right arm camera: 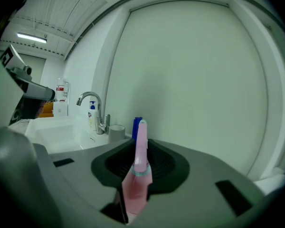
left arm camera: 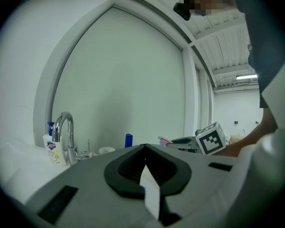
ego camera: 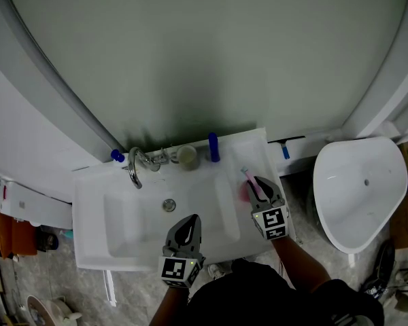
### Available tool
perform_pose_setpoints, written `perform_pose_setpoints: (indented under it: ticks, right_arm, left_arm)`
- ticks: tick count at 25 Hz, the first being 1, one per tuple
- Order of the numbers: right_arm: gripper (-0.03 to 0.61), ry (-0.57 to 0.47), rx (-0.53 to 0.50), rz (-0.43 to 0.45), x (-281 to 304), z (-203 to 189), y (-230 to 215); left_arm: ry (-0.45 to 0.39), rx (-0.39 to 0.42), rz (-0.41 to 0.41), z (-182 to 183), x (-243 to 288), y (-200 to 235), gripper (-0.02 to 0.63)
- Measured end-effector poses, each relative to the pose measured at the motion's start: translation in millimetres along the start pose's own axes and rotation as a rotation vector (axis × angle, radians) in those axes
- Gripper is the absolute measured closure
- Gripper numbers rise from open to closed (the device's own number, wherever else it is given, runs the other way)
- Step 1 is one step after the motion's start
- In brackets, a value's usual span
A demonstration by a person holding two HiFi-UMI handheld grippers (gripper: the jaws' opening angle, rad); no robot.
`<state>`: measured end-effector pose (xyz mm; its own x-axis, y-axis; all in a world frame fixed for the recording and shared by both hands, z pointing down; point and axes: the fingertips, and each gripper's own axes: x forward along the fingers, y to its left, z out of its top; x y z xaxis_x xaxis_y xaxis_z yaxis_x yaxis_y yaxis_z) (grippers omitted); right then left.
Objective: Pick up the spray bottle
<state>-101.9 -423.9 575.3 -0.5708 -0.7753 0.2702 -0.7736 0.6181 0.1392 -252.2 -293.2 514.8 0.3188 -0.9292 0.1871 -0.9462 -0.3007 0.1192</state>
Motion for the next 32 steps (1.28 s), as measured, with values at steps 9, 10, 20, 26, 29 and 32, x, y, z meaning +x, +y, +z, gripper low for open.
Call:
perform_pose_setpoints:
  ticks: [9,10,20,26,29,32]
  right_arm:
    - [0.497,-0.094,0.018,0.002,-23,44,1]
    - [0.497,-0.111,0.017,0.004,-28,52,2]
    - [0.497,-0.26,-0.01,0.018,-65,123,12]
    - [0.499,-0.344,0.026,0.024,-92,162,17]
    - [0.497,-0.376,0.033,0.025,-104,175,15]
    - [0.497,-0.393,0.05,0.023,-112,183,14]
  left_arm:
    - [-0.009,0.003,-0.003,3,-3,-1,0.617]
    - [-0.012,0.008,-0.005,4,-3,-1,0.617]
    - [-0.028,0.003,-0.017,13,-1,-2,0.617]
    - [-0.097,0.028,-0.02,39,-2,-3,0.618]
    - [-0.119,0.038,-0.027,57,-2,-9,0.617]
    - [-0.138,0.049,-0.038,65,1,-12,0.617]
